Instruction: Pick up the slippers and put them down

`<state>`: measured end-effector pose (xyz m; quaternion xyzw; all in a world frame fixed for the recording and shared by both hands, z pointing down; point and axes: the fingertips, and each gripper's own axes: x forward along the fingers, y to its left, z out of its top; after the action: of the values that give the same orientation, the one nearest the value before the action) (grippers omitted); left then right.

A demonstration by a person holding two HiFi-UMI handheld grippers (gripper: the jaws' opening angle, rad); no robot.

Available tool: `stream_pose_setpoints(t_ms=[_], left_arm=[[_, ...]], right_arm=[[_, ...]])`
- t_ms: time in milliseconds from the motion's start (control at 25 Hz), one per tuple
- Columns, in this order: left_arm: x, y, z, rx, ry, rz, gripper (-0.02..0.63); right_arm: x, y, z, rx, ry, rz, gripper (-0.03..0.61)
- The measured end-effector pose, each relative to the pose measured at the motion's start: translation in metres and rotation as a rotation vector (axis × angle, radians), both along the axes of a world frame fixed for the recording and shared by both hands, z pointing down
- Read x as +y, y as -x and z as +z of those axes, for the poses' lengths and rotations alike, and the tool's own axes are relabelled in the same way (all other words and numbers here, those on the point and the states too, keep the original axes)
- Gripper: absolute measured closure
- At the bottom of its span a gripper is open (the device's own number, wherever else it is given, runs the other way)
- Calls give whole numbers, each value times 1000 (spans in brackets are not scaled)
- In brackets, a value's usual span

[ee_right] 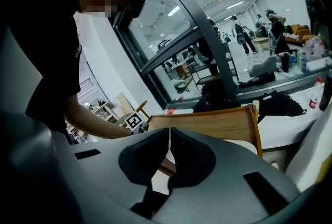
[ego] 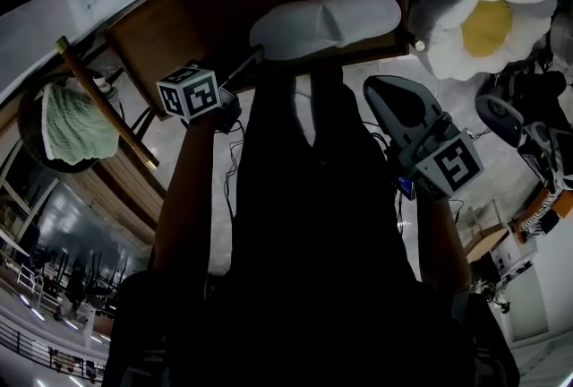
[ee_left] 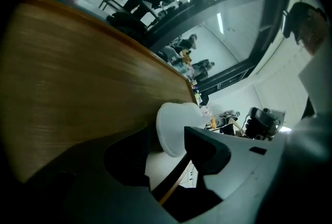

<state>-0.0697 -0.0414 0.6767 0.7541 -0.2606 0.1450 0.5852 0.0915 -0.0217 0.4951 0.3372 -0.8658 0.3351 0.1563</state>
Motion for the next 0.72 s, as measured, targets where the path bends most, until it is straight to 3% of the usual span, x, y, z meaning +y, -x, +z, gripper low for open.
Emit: stream_pose_setpoints(t_ms=[280, 440, 720], left_arm=[[-4, -10, 8, 17, 8, -11, 428], [-3, -12, 8, 11, -2, -5, 512], [0, -11, 0, 98, 10, -57, 558]], right_arm=[[-2, -1, 1, 5, 1, -9, 552], [0, -4, 2, 6, 6, -2, 552], [3, -6, 3, 9, -1, -4, 552]])
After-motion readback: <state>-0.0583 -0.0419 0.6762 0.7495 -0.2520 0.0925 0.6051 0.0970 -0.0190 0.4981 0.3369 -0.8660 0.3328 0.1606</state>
